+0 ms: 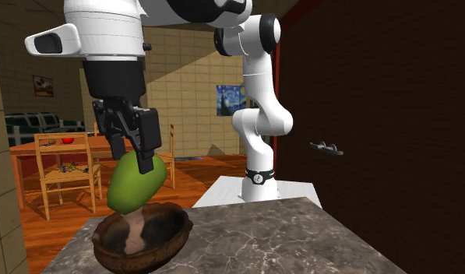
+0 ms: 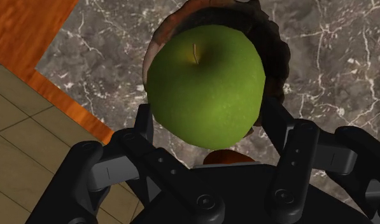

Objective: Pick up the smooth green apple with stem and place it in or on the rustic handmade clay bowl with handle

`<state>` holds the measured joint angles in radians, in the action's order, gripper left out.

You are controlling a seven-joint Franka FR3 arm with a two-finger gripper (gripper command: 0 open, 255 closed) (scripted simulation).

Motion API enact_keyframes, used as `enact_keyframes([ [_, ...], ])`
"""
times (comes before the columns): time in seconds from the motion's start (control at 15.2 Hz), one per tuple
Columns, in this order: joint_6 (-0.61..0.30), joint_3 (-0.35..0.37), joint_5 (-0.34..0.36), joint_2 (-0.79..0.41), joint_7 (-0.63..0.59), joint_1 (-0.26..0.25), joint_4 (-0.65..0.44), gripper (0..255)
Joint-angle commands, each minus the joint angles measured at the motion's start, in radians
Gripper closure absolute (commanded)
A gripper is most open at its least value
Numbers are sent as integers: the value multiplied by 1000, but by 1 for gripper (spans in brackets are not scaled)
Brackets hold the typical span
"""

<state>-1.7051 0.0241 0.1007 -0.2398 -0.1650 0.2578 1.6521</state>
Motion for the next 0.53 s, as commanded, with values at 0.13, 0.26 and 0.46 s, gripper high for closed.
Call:
enact_keyframes([
  [0.13,-1,0,0,0,0,0,1,255],
  [0.26,-1,0,0,0,0,0,1,0],
  [0.46,-1,0,0,0,0,0,1,0],
])
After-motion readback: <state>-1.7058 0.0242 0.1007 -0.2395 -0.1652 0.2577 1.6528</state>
